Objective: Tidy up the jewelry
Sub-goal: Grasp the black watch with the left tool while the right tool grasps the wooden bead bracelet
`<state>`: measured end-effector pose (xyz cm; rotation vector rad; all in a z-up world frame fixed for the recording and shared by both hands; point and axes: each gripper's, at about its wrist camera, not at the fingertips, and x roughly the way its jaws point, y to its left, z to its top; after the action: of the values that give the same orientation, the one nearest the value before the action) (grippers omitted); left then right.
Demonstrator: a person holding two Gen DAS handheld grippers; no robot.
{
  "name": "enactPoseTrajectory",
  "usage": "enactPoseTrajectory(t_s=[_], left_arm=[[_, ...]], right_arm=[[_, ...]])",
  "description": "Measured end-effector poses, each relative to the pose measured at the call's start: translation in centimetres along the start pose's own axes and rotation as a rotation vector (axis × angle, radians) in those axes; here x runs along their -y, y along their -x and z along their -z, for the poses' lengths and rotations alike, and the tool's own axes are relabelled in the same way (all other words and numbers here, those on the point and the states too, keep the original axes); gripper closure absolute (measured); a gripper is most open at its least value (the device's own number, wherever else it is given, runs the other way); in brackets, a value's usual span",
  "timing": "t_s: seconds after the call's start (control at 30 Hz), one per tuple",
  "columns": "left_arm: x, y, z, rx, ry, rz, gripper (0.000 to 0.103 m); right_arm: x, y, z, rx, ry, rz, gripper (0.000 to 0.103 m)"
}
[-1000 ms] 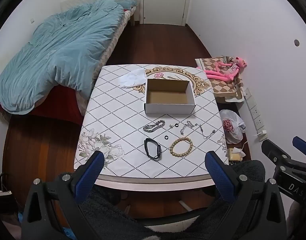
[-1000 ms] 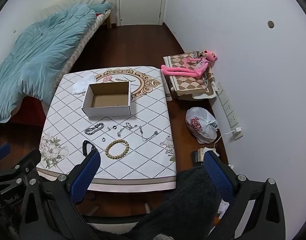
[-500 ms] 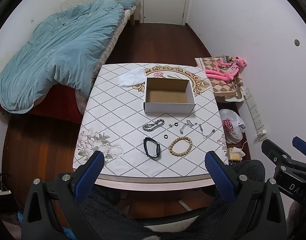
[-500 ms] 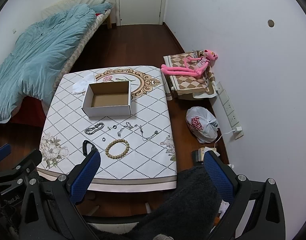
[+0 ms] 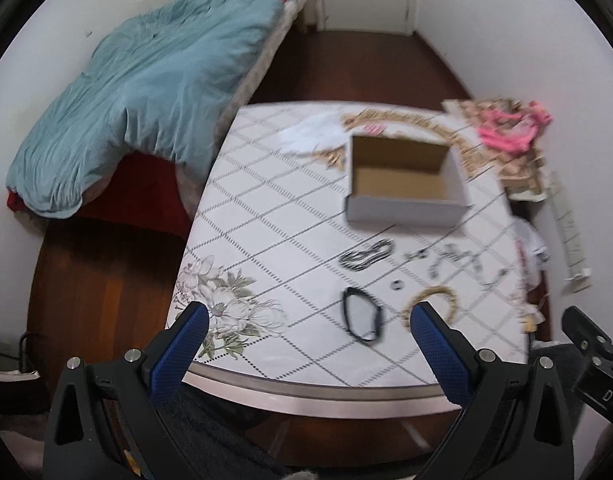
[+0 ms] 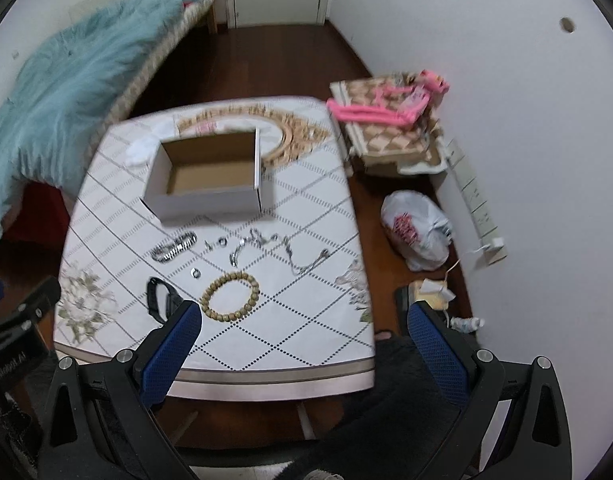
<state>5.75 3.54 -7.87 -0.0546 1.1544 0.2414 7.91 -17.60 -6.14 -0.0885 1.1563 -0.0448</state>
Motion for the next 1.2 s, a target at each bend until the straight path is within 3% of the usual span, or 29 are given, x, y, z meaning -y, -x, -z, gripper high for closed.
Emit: enactPoseTrajectory(t_s=[0.2,0.4,0.6,0.77,0.93,1.0,1.07,1.13,1.2], left_arm=[[-0.1,-6.6,0.1,-0.125,-0.027,-0.045,0.001],[-0.4,-11.2,0.4,-0.230,-0.018,-0.030,0.001],[-0.5,-14.5,0.5,-0.300,0.014,0.021,0.001],[0.1,-16.4,1.0,-0.348,0.042,0.107,0.001],[1.4,-17.7,1.7,-0.378,0.028,0.163,0.031],[2.0,-18.1,1.9,-0.377,0.004,0.165,0.041],[2.5,-18.4,2.2,-0.376,-0.022,0.159,0.054],[2.8,-18.8,2.5,-0.374,-0.039,0.166,0.076],[2.9,-19.1,2.7,-0.355,-0.051,0.162,0.081]], right_arm=[[-2.2,-7.2,0.2,-0.130,0.031,0.005,0.000],[-3.8,-12.6,0.4,-0.202,0.037,0.008,0.000],[-4.7,-16.5,0.3,-0.263,0.026,-0.004,0.003],[-4.8,-19.3,0.4,-0.308,0.007,-0.023,0.010],[-4.9,-21.3,0.6,-0.343,-0.003,-0.050,0.026],[-4.9,-21.8,0.8,-0.354,-0.002,-0.063,0.036],[-5.0,-22.0,1.0,-0.349,-0.002,-0.079,0.040],[-5.1,-22.1,1.2,-0.331,0.013,-0.080,0.041],[-5.2,-22.0,1.4,-0.320,0.020,-0.082,0.042]])
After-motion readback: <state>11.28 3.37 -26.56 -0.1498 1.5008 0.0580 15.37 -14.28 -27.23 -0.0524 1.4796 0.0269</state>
